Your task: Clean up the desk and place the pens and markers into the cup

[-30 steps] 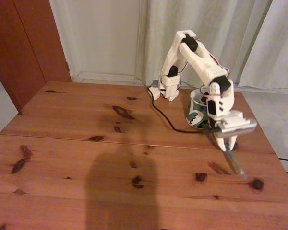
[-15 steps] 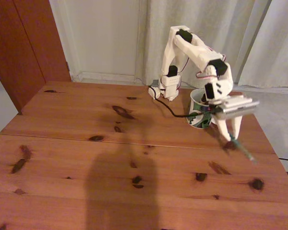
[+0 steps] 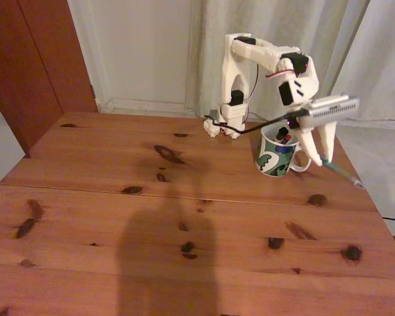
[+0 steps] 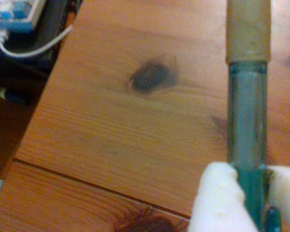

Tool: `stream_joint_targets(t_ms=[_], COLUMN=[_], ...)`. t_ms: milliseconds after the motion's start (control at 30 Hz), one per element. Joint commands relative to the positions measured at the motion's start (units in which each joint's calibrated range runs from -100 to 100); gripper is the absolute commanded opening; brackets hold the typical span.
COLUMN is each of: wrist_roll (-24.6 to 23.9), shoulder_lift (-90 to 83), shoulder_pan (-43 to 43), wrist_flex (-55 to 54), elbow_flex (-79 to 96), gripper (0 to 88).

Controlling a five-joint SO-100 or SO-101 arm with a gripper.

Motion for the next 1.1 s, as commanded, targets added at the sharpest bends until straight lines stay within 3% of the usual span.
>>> stream_joint_targets(t_ms=[0, 333, 1067], wrist_roll=[0.4, 2.2, 7.1], shoulder_lift=[-6.5, -23.6, -53.4], shoulder_pan=[0.4, -0.4, -1.8], wrist_flex=[1.7, 1.6, -19.4], elbow_flex=[-0.1, 14.6, 54.6], gripper=[0.8, 0.8, 0.7])
